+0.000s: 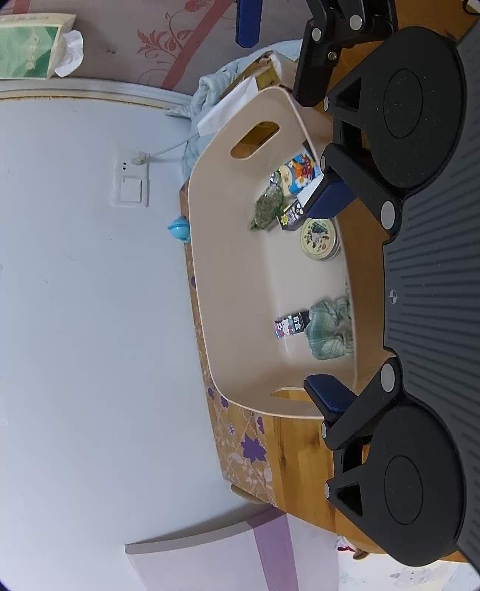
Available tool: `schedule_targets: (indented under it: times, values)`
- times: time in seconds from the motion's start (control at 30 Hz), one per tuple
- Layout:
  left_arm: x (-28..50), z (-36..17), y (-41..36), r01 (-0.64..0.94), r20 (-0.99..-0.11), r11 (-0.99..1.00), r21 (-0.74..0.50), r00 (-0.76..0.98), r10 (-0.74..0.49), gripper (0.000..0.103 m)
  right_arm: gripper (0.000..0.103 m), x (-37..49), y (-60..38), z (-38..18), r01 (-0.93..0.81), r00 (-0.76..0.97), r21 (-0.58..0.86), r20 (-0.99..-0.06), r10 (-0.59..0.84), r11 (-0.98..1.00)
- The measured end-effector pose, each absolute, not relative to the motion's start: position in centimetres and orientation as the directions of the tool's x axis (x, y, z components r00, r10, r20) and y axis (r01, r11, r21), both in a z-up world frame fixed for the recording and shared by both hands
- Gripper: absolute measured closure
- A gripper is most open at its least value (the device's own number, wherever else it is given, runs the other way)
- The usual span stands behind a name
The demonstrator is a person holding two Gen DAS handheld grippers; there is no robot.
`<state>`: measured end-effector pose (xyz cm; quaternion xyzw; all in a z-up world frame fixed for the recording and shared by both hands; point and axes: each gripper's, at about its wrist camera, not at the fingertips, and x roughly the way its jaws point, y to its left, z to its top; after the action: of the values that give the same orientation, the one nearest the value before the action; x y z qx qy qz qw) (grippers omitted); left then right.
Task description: Organize objects
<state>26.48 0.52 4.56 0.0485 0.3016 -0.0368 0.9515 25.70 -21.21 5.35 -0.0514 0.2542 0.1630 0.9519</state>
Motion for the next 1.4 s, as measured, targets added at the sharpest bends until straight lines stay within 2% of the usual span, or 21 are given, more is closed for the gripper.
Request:
schedule_targets:
  times: [0.3, 0.7, 1.4]
  values:
    - [23.4, 5.0, 1.6, 0.087, -0.600, 0.996, 0.030, 0.798, -0.052, 0.010, 0.000, 23.0, -21.4, 6.5, -0.327, 0.815, -0.010, -0.509, 0.277, 0.945]
    - [20.2, 5.3, 2.3, 0.101, -0.588, 0.992, 0.073, 0.808, -0.038, 0.010, 0.000, 20.8, -21.9, 5.8, -0.298, 0.781, 0.027, -0.567, 0.260, 0.954]
    - [14.0, 4.4, 3.8, 0.095, -0.606, 0.994, 0.056, 0.795, -0.042, 0.010, 0.000, 15.2, -22.1, 5.2, -0.262, 0.772, 0.048, -0.588, 0.239, 0.964]
